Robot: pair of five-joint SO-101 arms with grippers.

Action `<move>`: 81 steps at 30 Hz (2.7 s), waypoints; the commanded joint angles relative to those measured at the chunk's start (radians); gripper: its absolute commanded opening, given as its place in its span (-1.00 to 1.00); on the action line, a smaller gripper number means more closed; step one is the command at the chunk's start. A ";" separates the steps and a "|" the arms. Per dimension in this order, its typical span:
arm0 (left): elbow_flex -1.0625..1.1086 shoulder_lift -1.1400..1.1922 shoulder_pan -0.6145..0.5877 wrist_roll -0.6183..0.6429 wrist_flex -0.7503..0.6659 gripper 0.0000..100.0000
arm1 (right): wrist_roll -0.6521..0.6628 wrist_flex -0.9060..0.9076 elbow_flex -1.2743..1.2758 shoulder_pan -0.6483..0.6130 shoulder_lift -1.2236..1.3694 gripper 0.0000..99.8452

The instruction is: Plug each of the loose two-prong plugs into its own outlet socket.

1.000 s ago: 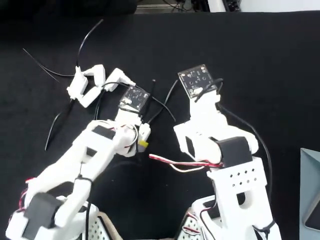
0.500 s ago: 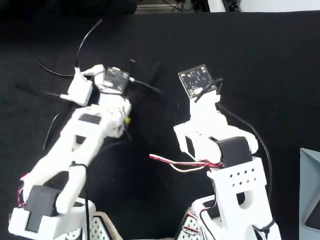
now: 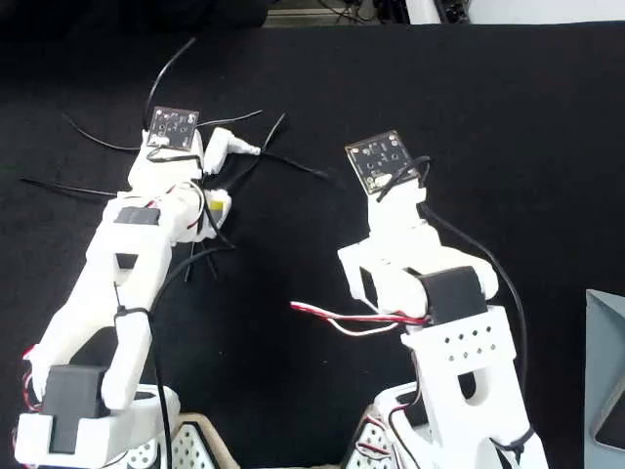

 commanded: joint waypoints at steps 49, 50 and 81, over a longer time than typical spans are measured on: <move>0.685 -1.481 -0.019 0.084 0.453 -0.94 | -0.331 -0.080 0.237 0.031 -0.318 -0.98; 0.694 -1.496 -0.022 0.084 0.453 -0.94 | -0.328 -0.118 0.278 0.046 -0.358 -0.98; 0.926 -1.582 -0.019 0.078 0.445 -0.94 | -0.204 -0.319 0.984 0.074 -1.021 -0.73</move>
